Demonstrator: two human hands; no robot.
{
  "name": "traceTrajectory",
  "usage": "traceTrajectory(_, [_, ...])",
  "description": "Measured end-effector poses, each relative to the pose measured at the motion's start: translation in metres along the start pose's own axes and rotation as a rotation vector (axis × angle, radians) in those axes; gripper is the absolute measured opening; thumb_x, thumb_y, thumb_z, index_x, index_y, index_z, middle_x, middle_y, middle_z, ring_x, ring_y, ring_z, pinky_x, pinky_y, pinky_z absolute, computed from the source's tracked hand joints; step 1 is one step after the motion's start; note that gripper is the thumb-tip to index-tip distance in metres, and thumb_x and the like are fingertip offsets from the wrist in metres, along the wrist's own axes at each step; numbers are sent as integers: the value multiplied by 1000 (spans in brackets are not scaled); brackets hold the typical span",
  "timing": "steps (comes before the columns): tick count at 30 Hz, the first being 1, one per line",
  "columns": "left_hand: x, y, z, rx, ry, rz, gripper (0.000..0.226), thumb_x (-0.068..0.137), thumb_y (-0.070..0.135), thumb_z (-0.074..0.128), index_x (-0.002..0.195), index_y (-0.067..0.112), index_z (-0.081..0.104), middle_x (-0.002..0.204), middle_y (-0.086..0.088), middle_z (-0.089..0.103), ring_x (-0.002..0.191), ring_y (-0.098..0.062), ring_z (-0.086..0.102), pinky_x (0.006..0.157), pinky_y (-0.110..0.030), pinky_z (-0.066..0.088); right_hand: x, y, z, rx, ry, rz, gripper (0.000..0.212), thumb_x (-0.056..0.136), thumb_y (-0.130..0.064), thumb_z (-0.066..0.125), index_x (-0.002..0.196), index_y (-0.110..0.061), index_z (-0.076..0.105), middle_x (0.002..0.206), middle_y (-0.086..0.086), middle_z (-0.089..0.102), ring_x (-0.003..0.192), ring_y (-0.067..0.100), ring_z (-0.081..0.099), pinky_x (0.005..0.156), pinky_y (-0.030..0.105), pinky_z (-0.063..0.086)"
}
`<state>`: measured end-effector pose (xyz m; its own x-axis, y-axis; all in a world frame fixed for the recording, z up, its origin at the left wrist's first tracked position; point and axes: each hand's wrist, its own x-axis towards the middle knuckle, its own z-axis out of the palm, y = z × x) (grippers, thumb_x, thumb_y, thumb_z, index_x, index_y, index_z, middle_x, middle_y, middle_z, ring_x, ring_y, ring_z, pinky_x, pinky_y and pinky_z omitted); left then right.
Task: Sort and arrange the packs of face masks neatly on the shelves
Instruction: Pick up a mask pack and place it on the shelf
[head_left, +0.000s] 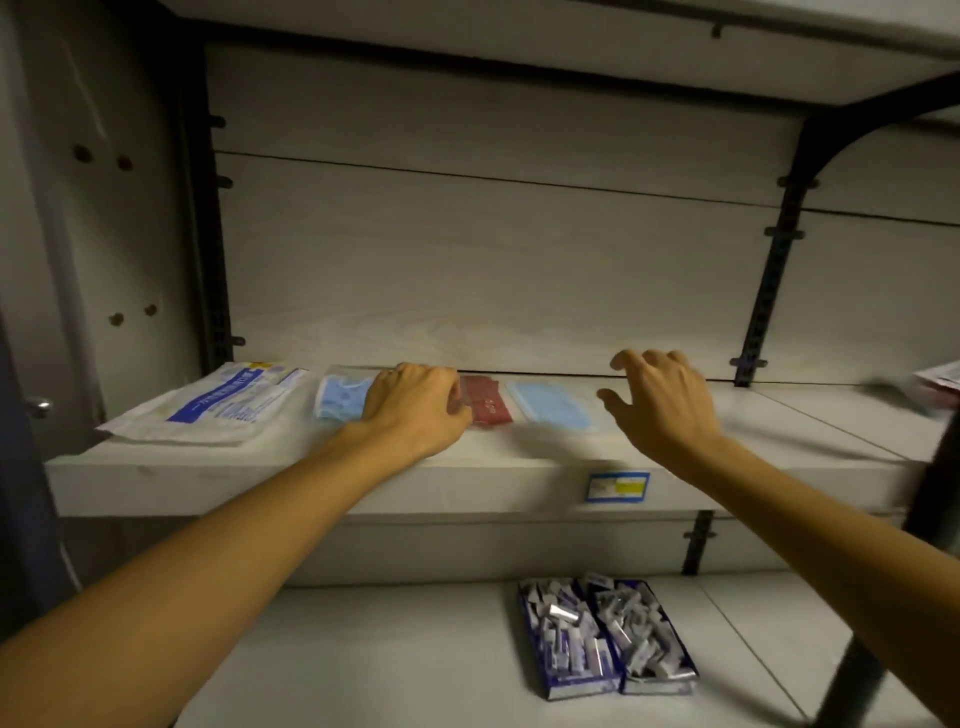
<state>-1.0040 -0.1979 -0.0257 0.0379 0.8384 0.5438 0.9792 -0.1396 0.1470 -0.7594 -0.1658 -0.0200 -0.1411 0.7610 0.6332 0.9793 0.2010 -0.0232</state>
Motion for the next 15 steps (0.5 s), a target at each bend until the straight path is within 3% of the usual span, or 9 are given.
traceTrajectory(5, [0,45,12,-35,-70,86,17,85,38,57,91,22,59,100,-4,66,96,-28,60,72,-29,37,-27,28,-26,-52,37,11,44,94,-41,54,130,-15,50,117,9,60,110,27,50,87,35,43])
traceTrajectory(10, [9,96,18,-18,-99,176,32,89,43,52,113,23,60,114,2,63,108,-24,57,80,-28,39,-44,74,-53,-77,71,71,44,95,-41,54,130,-15,50,119,8,60,110,26,51,88,35,45])
traceTrajectory(15, [24,162,27,-78,-88,223,34,88,44,53,113,22,61,114,-2,65,106,-25,57,85,-32,44,-71,138,-79,-113,57,116,44,95,-41,53,131,-16,48,119,7,60,109,25,52,88,34,45])
